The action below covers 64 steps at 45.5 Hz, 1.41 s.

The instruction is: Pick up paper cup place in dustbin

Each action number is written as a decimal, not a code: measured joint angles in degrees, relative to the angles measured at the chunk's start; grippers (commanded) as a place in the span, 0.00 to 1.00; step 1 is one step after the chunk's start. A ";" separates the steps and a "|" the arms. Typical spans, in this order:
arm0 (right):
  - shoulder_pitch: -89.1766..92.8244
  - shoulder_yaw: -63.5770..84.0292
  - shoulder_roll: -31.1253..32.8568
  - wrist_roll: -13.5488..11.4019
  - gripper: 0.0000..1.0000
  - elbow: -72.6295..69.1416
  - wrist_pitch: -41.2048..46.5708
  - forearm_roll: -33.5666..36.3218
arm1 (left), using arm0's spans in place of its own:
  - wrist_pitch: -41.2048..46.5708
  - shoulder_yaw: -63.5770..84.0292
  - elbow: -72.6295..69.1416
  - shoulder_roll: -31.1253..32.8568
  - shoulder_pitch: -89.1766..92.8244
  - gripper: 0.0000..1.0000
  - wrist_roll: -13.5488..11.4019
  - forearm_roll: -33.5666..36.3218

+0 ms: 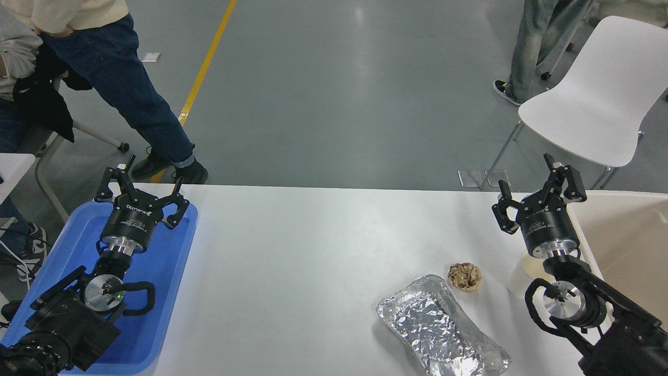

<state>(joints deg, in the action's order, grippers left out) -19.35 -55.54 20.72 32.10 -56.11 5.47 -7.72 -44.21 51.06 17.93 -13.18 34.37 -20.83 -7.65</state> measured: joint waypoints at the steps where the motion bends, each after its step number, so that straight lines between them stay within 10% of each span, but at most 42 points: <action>1: 0.02 -0.01 0.00 0.01 1.00 -0.01 0.00 0.00 | 0.00 0.00 0.00 0.00 0.00 1.00 0.00 0.00; 43: -0.11 -0.82 0.43 0.07 1.00 -0.21 -0.33 0.13 | 0.00 0.00 0.00 0.00 0.00 1.00 -0.09 0.00; 64: -1.68 6.57 10.61 -0.03 1.00 -4.15 -0.83 0.27 | 0.00 0.02 0.00 0.00 -0.08 1.00 -0.16 0.00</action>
<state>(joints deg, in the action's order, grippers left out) -21.03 -48.96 31.32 32.07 -60.26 4.64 -7.45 -44.21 51.09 17.93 -13.18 34.29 -20.99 -7.65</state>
